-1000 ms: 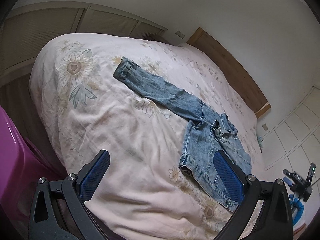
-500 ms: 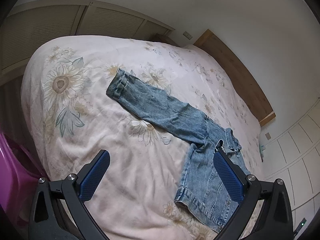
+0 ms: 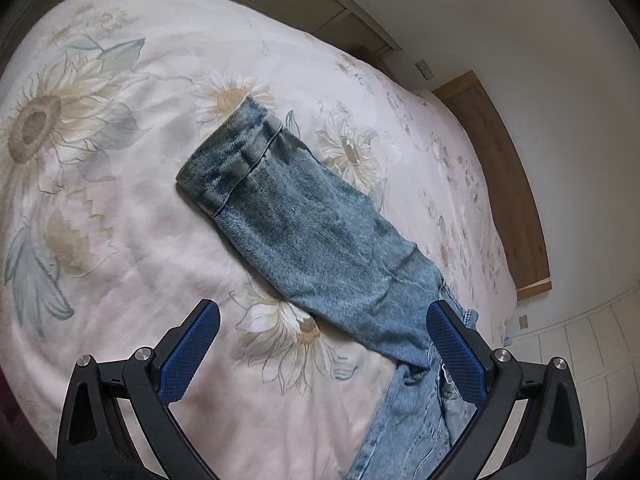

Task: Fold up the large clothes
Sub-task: 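Grasp the other sleeve cuff with the left tool, then lift and carry the cuff with the left tool across the jacket front, then open the left tool to release the cuff onto the jacket body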

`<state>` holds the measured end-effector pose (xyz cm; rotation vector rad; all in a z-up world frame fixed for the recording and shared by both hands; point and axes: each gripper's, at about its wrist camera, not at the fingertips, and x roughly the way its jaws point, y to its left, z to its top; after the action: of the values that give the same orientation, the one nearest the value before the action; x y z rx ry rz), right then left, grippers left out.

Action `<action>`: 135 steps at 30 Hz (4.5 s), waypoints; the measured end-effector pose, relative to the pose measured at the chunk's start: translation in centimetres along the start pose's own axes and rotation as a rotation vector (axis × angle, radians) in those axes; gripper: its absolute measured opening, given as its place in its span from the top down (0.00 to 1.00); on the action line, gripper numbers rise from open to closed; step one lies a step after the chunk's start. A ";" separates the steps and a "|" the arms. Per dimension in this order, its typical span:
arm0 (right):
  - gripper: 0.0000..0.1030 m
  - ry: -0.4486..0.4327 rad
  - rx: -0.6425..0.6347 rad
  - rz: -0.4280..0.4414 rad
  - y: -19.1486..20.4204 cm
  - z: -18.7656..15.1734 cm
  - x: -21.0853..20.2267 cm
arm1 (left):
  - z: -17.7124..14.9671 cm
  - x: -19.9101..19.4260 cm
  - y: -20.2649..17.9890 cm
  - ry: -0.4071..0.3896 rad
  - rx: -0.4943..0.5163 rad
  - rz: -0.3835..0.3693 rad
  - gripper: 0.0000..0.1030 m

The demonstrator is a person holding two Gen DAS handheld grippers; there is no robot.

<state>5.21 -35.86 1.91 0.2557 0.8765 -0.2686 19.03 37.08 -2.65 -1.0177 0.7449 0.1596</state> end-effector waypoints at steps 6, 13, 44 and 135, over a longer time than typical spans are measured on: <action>0.41 0.016 -0.027 -0.036 1.2 0.8 1.2 | 1.4 3.2 2.7 -0.001 -0.065 0.016 0.04; 0.41 0.063 -0.034 -0.047 2.1 0.8 3.4 | 3.3 4.9 4.6 -0.042 -0.089 0.007 0.17; 0.41 0.063 0.002 0.000 0.2 0.3 5.7 | 8.5 3.6 3.1 -0.112 -0.180 -0.145 0.96; 0.41 0.087 0.182 -0.006 -14.3 -3.8 7.2 | -37.1 29.4 -33.1 0.535 1.019 -0.069 0.30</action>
<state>2.09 -48.92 -7.66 0.4365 0.9396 -0.3456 37.77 -17.14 -8.96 -0.0872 1.0990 -0.5363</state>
